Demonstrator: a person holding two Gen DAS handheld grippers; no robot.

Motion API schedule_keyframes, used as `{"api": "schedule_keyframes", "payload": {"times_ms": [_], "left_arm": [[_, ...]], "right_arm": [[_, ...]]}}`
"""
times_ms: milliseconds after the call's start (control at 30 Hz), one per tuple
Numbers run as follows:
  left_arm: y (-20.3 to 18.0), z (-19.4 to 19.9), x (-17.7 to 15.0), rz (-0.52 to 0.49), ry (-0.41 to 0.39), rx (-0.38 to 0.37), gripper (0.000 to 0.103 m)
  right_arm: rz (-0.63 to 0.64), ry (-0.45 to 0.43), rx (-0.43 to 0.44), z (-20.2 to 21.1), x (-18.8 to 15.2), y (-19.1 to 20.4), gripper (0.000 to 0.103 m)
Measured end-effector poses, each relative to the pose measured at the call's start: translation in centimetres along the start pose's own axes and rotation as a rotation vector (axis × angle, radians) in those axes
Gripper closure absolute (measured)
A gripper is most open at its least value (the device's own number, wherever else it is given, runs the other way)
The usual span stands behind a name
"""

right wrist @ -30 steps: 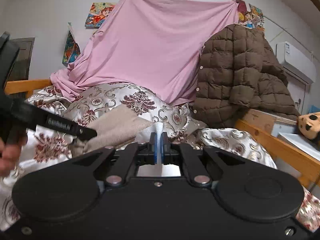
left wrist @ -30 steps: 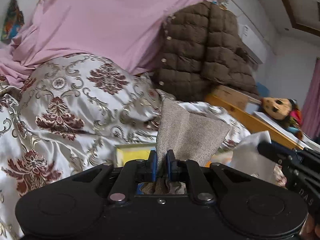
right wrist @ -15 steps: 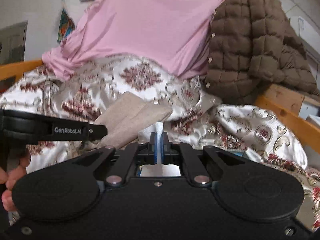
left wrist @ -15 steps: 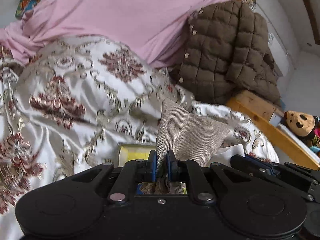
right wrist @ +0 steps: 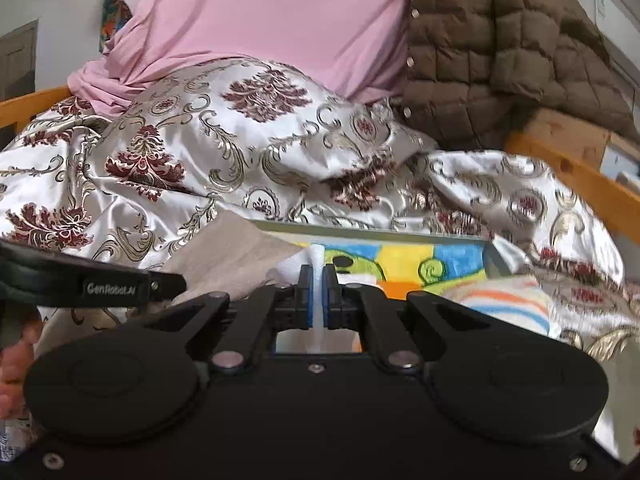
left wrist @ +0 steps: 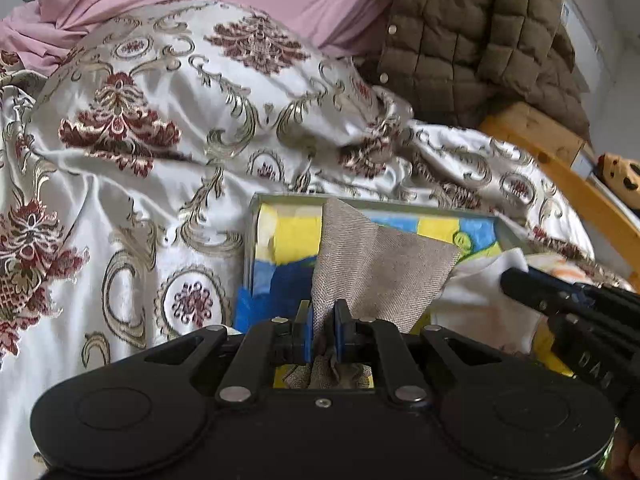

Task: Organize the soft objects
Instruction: 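Lift the beige cloth and white tissue and carry both toward the tray, then lower the beige cloth with the left tool while the right tool lowers the tissue, then open both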

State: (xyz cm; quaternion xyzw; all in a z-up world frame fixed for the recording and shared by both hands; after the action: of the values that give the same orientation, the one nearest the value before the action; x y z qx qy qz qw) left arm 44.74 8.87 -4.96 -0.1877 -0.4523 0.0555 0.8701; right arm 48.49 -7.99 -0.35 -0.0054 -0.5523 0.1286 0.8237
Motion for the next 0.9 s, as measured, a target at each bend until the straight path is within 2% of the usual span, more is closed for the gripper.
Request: {"api": "schedule_keyframes", "payload": {"times_ms": [267,333,467,700,833,900], "left_arm": [[-0.7,0.2,-0.9,-0.043,0.050,0.018,0.089],[-1.1,0.4,-0.9,-0.056,0.057,0.027,0.086],[-1.8,0.9,-0.7,-0.072,0.065,0.043,0.077],[-3.2,3.5,0.3,-0.103,0.031,0.069,0.064],[-4.3,6.0,0.7,-0.112,-0.010,0.073,0.051],[-5.0,7.5,0.9,-0.115,-0.030,0.071,0.048]], "right_arm": [[-0.060,0.034,0.003,-0.1,-0.8,-2.0,0.100],[-0.064,0.039,0.002,0.2,-0.7,-2.3,0.094],[-0.083,0.044,-0.005,0.9,-0.6,-3.1,0.074],[-0.115,0.016,-0.002,3.8,-0.2,-4.8,0.055],[-0.130,-0.018,0.004,6.4,0.3,-5.8,0.046],[-0.139,-0.038,0.006,7.9,0.6,-6.3,0.038]]}}
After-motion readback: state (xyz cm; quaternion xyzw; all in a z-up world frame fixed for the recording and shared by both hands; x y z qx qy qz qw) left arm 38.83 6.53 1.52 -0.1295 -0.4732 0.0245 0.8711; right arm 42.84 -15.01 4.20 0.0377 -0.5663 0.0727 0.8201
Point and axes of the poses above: each gripper's, at about its wrist camera, not at the fingertips, and z roughly against the way its jaws point, y to its left, x to its top, the point moved 7 cm from there along -z, roughly the way its jaws point, and after that the axes turned 9 degrees about -x, right-handed, at the moved point
